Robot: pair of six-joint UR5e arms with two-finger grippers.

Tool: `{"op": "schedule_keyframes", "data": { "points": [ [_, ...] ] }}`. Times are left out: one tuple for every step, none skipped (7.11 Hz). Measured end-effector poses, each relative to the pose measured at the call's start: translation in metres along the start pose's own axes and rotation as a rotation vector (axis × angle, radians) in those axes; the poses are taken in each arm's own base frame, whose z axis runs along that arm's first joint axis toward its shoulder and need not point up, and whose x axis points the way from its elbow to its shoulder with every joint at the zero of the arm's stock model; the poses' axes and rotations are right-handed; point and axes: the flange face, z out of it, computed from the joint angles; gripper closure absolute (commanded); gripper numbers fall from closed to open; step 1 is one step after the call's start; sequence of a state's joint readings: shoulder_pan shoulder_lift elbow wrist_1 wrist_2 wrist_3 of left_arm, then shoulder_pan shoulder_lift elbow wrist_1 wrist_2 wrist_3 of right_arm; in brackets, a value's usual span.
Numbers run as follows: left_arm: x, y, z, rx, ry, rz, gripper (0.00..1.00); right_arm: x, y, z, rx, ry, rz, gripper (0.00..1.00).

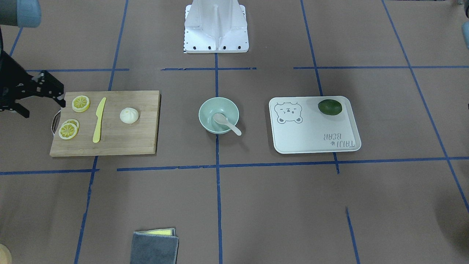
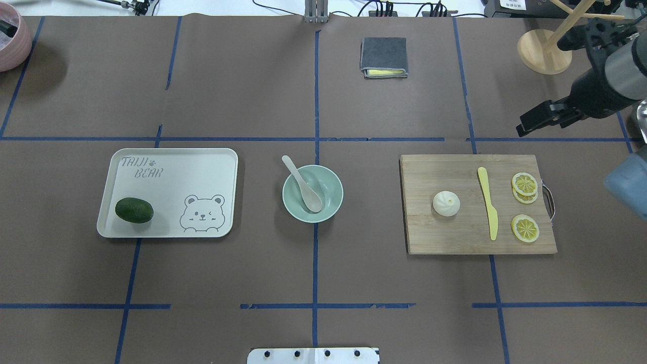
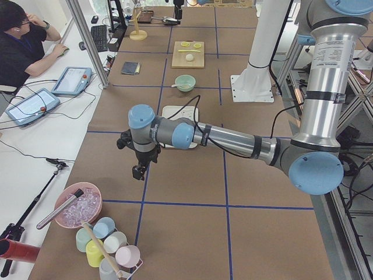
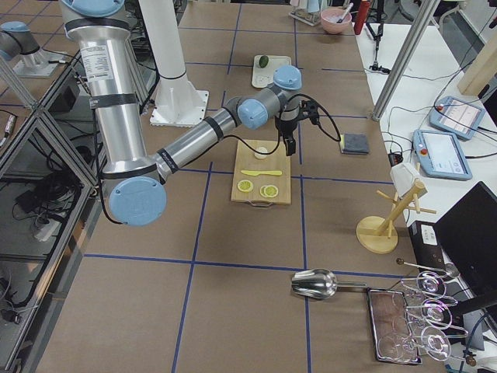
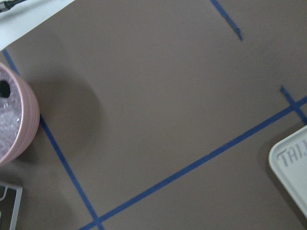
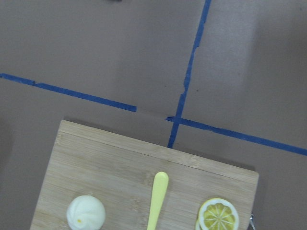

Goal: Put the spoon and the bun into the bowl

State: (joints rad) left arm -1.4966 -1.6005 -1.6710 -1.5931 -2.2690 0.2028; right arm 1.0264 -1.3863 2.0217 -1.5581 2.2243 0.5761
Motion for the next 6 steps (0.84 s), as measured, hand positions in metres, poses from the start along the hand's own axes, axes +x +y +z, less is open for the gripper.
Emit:
{"op": "schedule_keyframes", "data": {
  "points": [
    [-0.028, 0.034, 0.003, -0.013, 0.007, -0.075, 0.00, -0.024, 0.008, 0.012, -0.011, -0.001, 0.012, 0.00],
    [-0.042, 0.056, 0.005, -0.015, 0.024, -0.122, 0.00, -0.042, 0.017, 0.024, -0.022, 0.007, 0.036, 0.00],
    [-0.048, 0.066, 0.007, -0.014, 0.040, -0.145, 0.00, -0.061, 0.027, 0.044, -0.021, 0.041, 0.054, 0.00],
    [-0.050, 0.069, 0.008, -0.015, 0.048, -0.153, 0.00, -0.079, 0.037, 0.065, -0.012, 0.083, 0.049, 0.00],
    [-0.050, 0.070, 0.008, -0.014, 0.051, -0.155, 0.00, -0.093, 0.046, 0.084, -0.015, 0.107, 0.041, 0.00],
    [-0.050, 0.070, 0.007, -0.012, 0.051, -0.155, 0.00, -0.104, 0.051, 0.100, -0.025, 0.123, 0.039, 0.00]
  ]
}}
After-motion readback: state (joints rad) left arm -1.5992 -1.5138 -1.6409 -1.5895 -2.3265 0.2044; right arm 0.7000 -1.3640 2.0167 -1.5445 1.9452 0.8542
